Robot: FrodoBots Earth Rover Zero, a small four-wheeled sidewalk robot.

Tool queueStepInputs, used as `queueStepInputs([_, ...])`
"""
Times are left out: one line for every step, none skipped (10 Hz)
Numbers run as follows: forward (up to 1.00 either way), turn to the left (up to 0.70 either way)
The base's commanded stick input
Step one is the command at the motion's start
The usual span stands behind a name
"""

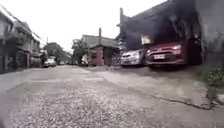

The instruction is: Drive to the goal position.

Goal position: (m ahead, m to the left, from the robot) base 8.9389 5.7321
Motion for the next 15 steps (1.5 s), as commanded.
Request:
queueStepInputs([1.0, 0.0])
queueStepInputs([1.0, 0.12])
queueStepInputs([1.0, 0.24])
queueStepInputs([1.0, 0.27])
queueStepInputs([1.0, 0.27])
queueStepInputs([1.0, 0.27])
queueStepInputs([1.0, 0.27])
queueStepInputs([1.0, 0.27])
queueStepInputs([1.0, 0.27])
queueStepInputs([1.0, 0.27])
queueStepInputs([1.0, 0.27])
queueStepInputs([1.0, 0.27])
queueStepInputs([1.0, 0.27])
queueStepInputs([1.0, 0.27])
queueStepInputs([1.0, 0.27])
